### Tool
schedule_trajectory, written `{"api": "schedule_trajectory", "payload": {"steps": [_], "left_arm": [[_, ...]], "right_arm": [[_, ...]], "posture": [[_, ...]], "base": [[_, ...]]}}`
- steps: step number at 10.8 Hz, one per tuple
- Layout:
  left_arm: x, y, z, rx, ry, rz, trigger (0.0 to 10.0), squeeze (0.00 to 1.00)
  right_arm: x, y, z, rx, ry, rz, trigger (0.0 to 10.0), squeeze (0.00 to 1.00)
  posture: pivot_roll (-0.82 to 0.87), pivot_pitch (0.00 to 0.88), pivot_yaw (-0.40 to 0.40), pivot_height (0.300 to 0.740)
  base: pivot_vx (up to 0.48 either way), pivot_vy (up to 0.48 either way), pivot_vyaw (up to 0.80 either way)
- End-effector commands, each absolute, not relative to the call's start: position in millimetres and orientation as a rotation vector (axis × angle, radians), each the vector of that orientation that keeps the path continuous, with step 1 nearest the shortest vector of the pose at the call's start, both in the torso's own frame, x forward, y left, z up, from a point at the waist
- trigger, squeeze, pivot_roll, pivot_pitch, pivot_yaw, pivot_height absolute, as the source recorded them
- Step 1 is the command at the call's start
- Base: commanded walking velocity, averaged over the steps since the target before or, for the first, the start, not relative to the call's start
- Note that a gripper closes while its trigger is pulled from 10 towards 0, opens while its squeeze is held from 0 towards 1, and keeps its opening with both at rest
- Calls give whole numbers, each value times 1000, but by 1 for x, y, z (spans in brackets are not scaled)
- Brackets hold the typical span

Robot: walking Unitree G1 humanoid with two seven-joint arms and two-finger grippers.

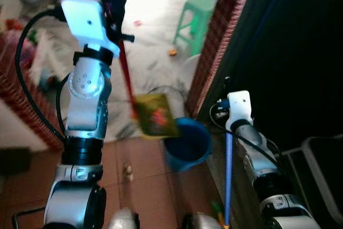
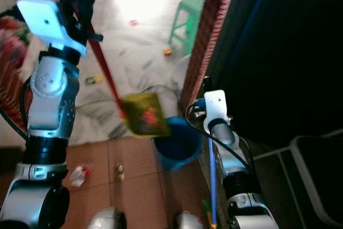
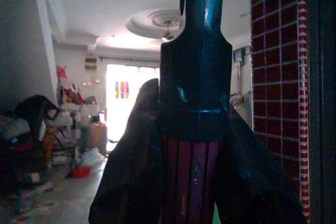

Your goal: Sweep floor

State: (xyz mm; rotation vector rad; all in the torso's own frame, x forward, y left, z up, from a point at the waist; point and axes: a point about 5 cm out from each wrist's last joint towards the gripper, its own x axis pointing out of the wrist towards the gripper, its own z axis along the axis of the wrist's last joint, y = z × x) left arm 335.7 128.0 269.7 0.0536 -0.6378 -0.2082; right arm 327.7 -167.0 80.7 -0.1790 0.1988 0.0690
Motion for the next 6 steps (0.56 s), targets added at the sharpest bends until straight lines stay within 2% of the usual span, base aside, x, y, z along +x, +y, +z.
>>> {"api": "schedule_trajectory", "payload": {"steps": [1,3,5,6], "left_arm": [[325,108,286,15,-743,-271,10000,0],[321,85,276,12,-744,-334,10000,0],[322,52,259,96,-759,-428,10000,0],[322,47,257,107,-758,-442,10000,0]], "right_arm": [[331,-171,91,-194,157,58,10000,0],[331,-169,91,-194,156,61,10000,0],[331,-165,90,-188,152,64,10000,0],[332,-164,91,-187,152,65,10000,0]], "posture": [[24,44,-52,740],[19,44,-50,740],[13,40,-49,740],[12,42,-49,740]], "base": [[0,0,0],[0,0,0],[0,0,0],[0,0,0]]}}
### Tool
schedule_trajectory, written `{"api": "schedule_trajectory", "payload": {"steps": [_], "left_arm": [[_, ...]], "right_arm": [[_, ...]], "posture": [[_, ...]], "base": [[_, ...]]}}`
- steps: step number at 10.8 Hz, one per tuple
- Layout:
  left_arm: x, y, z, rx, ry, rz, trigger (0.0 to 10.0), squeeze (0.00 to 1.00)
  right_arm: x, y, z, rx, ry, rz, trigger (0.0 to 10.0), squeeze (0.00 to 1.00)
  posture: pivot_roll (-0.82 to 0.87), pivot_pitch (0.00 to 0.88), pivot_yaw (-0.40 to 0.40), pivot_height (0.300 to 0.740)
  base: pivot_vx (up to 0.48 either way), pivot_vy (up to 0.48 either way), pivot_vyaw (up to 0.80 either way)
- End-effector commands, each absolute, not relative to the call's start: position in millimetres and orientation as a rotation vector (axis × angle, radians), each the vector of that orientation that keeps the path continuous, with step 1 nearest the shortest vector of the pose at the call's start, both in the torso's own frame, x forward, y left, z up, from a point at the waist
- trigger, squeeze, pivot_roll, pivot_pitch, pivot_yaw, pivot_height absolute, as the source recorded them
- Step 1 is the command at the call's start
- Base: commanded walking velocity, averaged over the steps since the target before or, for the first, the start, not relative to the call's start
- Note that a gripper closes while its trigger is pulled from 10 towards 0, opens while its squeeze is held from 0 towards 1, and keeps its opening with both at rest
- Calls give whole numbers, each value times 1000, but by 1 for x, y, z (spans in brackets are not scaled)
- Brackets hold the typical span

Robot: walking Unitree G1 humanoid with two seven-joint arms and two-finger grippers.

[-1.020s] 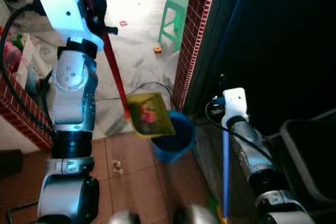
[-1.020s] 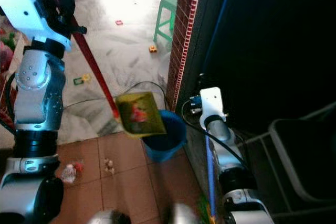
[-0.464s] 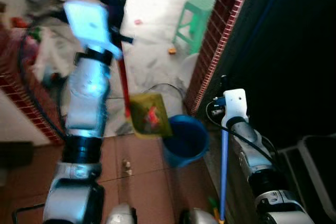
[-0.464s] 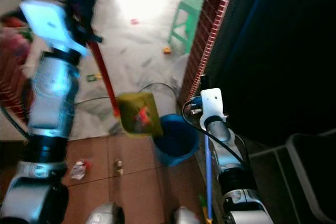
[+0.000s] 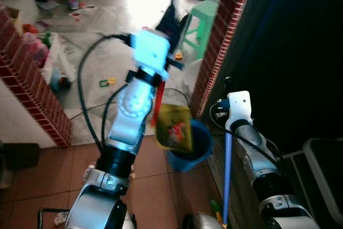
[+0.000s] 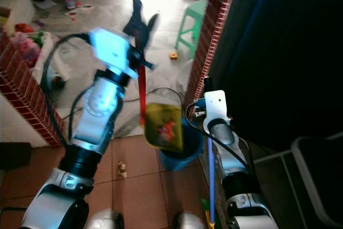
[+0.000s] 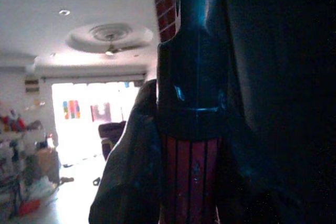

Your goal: Sweep floor

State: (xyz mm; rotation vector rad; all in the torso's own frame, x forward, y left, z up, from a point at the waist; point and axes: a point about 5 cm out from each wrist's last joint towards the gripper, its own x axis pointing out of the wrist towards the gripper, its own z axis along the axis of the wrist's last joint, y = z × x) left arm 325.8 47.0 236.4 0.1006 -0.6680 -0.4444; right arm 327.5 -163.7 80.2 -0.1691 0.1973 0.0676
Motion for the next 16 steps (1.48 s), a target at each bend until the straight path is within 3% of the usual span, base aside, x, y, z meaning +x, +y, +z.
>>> {"api": "schedule_trajectory", "payload": {"steps": [1,4,7,11,13,16], "left_arm": [[322,34,254,143,-778,-488,10000,0],[324,14,268,141,-864,-514,10000,0],[296,-36,242,175,-783,-936,10000,0],[264,-46,225,560,-830,-1357,10000,0],[259,-50,229,577,-856,-1378,10000,0],[276,-38,260,480,-913,-1161,10000,0]], "right_arm": [[331,-161,90,-184,150,70,10000,0],[329,-162,89,-179,151,62,10000,0],[332,-160,92,-175,142,69,10000,0],[335,-160,94,-180,131,70,10000,0],[337,-159,96,-186,123,75,10000,0],[337,-160,95,-191,122,79,10000,0]], "posture": [[7,41,-41,740],[0,39,-32,740],[4,56,-36,740],[15,60,-47,740],[11,56,-51,740],[10,53,-57,740]], "base": [[0,0,0],[0,0,0],[0,0,0],[0,0,0],[0,0,0],[0,0,0]]}}
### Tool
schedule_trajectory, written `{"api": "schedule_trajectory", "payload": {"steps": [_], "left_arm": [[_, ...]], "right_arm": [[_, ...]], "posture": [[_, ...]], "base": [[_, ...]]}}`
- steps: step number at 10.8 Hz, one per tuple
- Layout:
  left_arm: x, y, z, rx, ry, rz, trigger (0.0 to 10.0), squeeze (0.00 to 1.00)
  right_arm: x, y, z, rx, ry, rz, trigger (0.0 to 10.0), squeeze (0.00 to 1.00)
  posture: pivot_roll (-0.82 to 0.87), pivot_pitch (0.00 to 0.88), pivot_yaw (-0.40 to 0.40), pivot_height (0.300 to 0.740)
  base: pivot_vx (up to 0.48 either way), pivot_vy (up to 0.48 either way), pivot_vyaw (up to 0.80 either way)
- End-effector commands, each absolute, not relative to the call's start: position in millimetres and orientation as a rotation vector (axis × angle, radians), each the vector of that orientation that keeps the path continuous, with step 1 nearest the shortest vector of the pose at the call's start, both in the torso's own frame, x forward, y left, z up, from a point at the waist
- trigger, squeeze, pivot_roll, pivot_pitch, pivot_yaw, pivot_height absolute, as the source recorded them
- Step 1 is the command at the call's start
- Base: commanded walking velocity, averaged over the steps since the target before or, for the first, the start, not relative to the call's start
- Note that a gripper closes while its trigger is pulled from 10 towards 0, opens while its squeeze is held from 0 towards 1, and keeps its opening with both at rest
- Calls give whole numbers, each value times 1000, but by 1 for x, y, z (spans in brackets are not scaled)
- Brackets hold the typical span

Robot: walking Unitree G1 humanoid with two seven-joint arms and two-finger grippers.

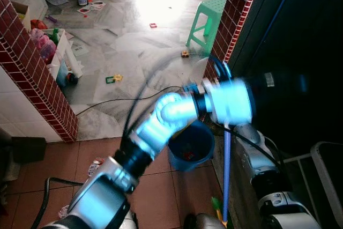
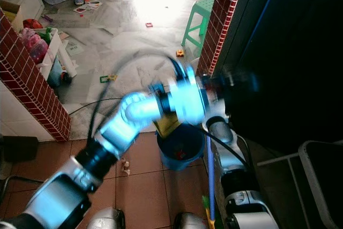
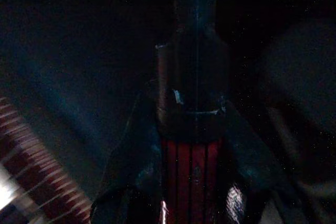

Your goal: Sweep floor

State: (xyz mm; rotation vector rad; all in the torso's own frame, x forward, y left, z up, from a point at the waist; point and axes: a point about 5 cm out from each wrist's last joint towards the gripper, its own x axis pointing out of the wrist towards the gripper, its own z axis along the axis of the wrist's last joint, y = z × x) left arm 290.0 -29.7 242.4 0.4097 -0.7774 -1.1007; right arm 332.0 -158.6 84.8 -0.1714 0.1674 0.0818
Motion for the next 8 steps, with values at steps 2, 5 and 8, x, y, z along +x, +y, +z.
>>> {"api": "schedule_trajectory", "payload": {"steps": [2,5,8], "left_arm": [[304,-6,301,291,-924,-856,10000,0],[326,60,337,204,-966,-487,10000,0],[336,107,317,255,-863,-328,10000,0]], "right_arm": [[337,-160,94,-190,124,80,10000,0],[336,-161,93,-193,132,90,10000,0],[335,-162,90,-197,142,101,10000,0]], "posture": [[12,50,-56,740],[21,45,-60,740],[31,39,-65,740]], "base": [[0,0,0],[0,0,0],[0,0,0]]}}
